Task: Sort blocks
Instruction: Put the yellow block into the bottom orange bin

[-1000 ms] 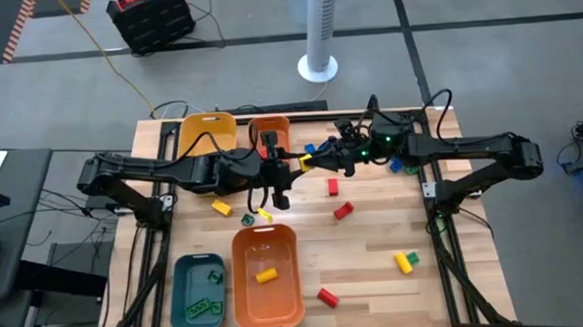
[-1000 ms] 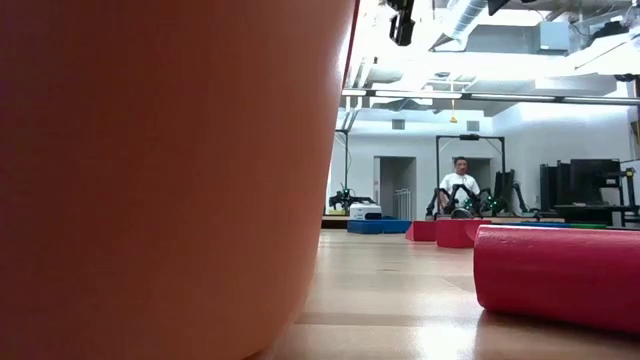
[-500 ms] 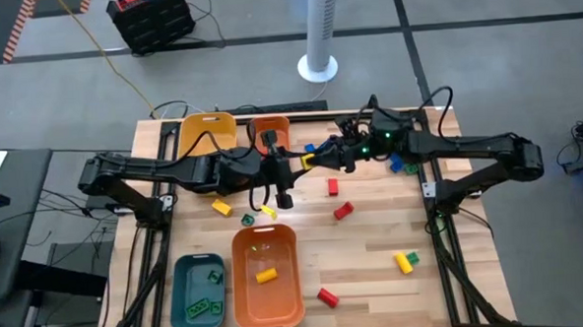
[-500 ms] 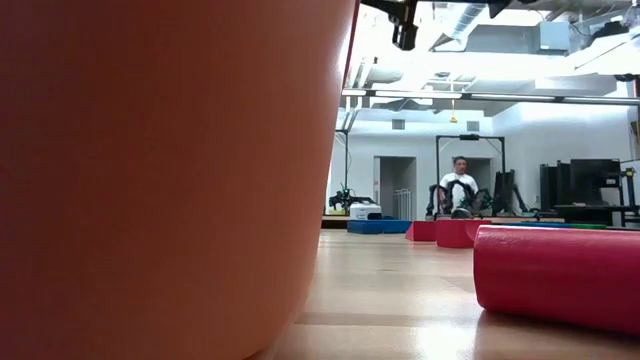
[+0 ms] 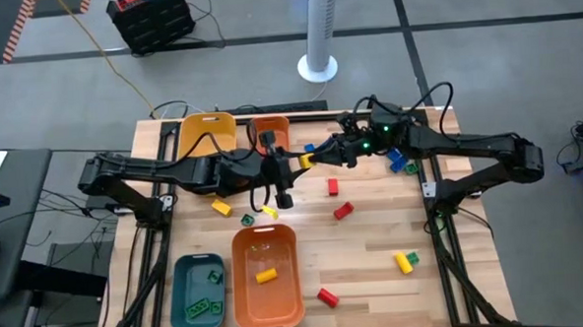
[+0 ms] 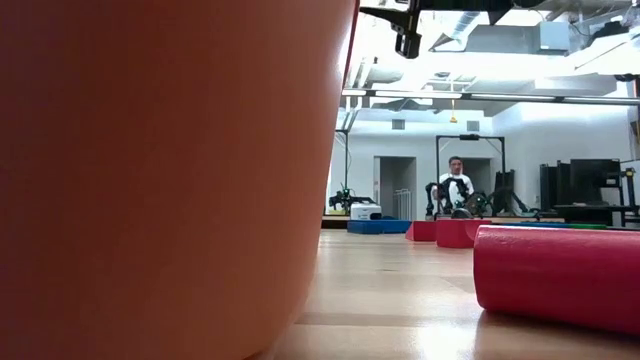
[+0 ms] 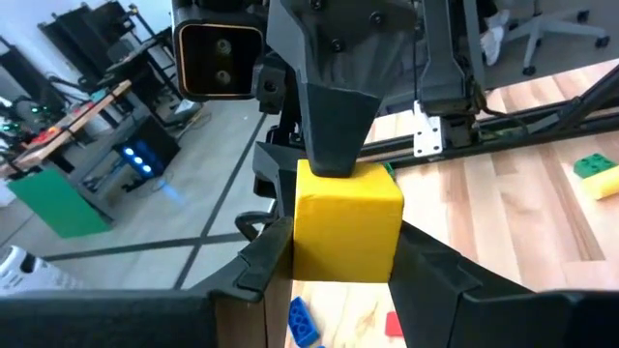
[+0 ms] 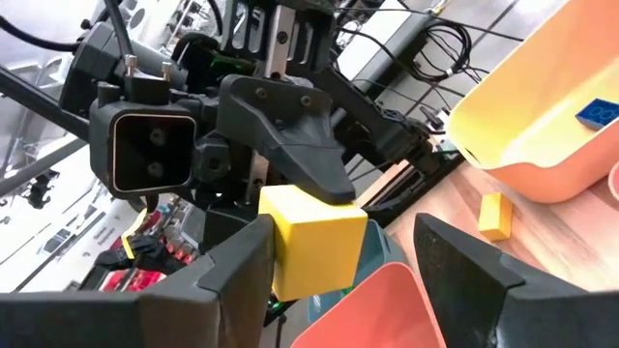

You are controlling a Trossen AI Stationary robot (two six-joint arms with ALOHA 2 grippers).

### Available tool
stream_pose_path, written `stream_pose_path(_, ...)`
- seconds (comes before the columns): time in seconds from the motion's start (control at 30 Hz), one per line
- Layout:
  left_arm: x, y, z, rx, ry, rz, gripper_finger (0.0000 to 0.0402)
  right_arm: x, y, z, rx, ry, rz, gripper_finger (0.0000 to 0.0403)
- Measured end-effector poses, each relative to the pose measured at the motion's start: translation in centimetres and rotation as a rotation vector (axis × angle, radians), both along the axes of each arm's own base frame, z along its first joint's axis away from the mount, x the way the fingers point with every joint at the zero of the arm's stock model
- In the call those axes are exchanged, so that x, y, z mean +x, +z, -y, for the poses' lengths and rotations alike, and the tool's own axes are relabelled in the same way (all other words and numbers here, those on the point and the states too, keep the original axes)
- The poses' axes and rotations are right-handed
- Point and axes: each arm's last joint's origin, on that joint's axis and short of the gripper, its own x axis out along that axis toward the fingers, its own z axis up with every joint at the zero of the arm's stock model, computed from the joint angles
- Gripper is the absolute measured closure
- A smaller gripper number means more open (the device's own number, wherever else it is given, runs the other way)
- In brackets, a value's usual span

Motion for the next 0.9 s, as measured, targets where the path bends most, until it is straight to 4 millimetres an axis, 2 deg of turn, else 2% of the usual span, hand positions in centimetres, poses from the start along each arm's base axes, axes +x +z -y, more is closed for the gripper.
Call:
stream_pose_path(0.43, -0.2, -0.1, 0.0, -0.022, 0.025, -0.009, 0.0273, -0.5, -0.5, 1.4, 0.0, -0.007, -0.046, 0.0152)
stream_pose_path(0.57, -0.2, 0.2, 0.2, -0.047, 0.003, 0.021, 0.0273, -1.2, -1.0, 1.9, -0.01, -0.054, -0.112, 0.0152)
stream_pose_path(0.8, -1.7, 0.1, 1.2, -0.113, -0.012, -0.042, 0.0273, -3.5, -0.9, 2.6, -0.039, -0.095, -0.199, 0.0153)
stream_pose_path(0.9, -3.4, 0.0, 2.2, -0.223, -0.061, -0.115, 0.0273, -4.5, -1.0, 2.8, -0.037, -0.109, -0.251, 0.0153)
